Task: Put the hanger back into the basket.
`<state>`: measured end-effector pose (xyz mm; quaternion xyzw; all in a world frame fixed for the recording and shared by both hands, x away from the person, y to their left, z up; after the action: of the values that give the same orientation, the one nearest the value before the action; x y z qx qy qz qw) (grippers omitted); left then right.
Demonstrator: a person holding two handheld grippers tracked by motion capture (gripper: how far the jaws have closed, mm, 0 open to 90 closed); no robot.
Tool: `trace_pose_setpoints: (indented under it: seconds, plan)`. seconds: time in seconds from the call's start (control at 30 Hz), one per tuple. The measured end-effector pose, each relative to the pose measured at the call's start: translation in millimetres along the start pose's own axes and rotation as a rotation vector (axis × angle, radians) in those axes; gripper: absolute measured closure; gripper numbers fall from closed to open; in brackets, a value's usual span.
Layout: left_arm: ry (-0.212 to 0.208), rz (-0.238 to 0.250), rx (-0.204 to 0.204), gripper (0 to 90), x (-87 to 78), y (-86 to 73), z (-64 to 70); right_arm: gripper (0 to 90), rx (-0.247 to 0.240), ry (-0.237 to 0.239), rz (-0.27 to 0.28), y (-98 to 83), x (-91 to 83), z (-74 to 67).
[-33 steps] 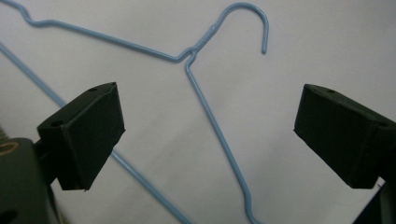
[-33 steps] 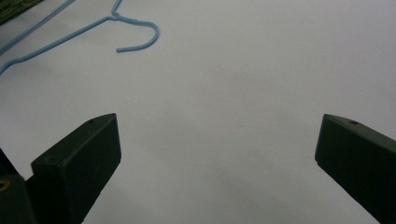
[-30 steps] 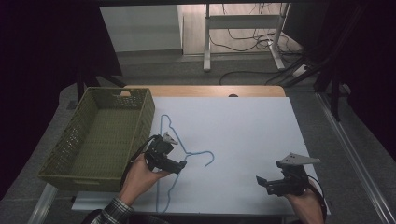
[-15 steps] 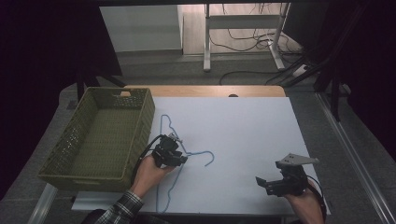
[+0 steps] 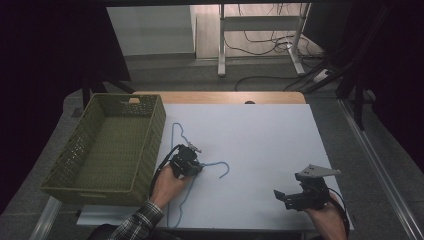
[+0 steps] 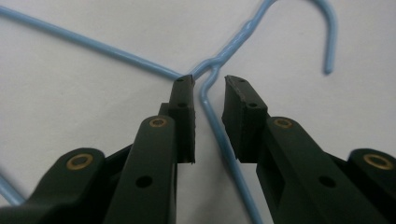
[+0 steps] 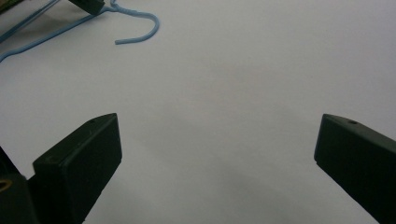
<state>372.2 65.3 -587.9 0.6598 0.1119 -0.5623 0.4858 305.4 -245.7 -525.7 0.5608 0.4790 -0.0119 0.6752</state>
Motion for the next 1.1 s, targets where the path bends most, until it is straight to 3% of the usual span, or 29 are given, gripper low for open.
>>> trace_pose_setpoints:
  seconds: [0.17, 0.33, 0.5, 0.93, 1.1]
  plan:
    - [0.015, 0.015, -0.022, 83.1, -0.1, -1.0, 1.3, 0.6, -0.007, 0.0, -0.006, -0.5, 0.5, -0.5]
    - [0.003, 0.031, -0.056, 84.8, -1.0, -1.2, 0.8, 0.6, -0.013, -0.004, -0.009, -0.5, 0.8, -0.9]
    - [0.005, 0.029, -0.065, 85.2, -2.2, -1.8, 0.5, 0.6, -0.02, -0.003, -0.008, 1.8, 2.2, -3.6]
    - [-0.015, 0.058, -0.108, 86.2, -11.2, -3.1, -4.3, 0.7, -0.068, 0.016, -0.02, 17.7, 14.9, -21.2]
    - [-0.018, 0.073, -0.12, 86.3, -15.5, -2.2, -5.4, 0.9, -0.064, 0.05, -0.02, 28.9, 21.6, -31.2]
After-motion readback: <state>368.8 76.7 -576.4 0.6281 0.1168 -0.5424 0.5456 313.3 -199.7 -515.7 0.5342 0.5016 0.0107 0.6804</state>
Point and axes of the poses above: each handheld gripper's, and its own axes: x roughly forward along the jaws, y roughly out of its top, z roughly to its right, the point moved 8 cm from there along x, roughly forward along the jaws, and after that the axes turned 2 degrees about z, right-handed, at the moved point
